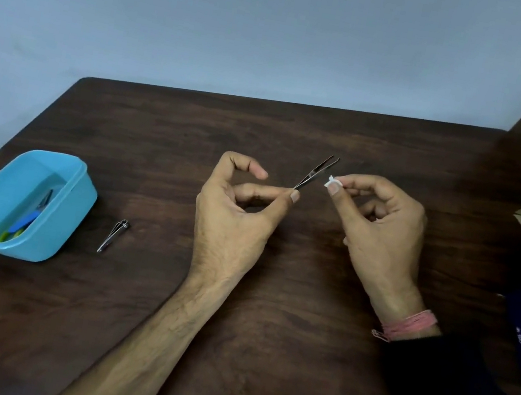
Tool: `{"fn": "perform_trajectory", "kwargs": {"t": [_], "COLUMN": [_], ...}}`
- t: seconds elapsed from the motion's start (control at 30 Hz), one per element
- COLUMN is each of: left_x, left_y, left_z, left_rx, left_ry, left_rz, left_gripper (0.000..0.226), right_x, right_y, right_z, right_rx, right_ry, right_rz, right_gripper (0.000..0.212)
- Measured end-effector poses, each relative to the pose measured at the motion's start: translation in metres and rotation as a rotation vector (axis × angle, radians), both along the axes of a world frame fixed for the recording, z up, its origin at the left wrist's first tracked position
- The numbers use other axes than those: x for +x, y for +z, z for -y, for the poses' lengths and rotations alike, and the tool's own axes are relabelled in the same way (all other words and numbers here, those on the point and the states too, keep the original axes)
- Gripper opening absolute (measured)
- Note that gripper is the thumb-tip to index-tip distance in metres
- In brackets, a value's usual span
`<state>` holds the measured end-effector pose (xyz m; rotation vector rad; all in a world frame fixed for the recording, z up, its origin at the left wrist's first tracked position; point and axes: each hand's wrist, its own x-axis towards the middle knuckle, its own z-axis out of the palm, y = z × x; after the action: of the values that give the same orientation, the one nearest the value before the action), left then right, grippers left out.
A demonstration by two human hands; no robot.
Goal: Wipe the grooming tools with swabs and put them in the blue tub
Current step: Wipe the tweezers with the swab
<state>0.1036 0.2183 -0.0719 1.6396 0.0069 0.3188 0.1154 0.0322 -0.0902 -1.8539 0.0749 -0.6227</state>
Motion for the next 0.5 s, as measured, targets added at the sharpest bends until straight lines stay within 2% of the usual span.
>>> {"fn": "perform_trajectory", "kwargs": {"t": [0.3, 0.5], "left_x": [-0.066, -0.114], "left_y": [0.020, 0.027], "left_z": [-0.038, -0.116], "left_rx": [0.023, 0.011], "left_ry": [0.379, 0.737], "left_rz": [0.143, 0.280], "left_gripper": [0.040, 0.041], "right_x": [-0.027, -0.044], "right_y": [0.007, 0.014], "right_z": [-0.033, -0.082], "right_rx": [-0.035, 0.068], "right_ry": [0.241, 0.364], "right_rz": [0.026, 0.023], "right_gripper": [0.007, 0.006]}}
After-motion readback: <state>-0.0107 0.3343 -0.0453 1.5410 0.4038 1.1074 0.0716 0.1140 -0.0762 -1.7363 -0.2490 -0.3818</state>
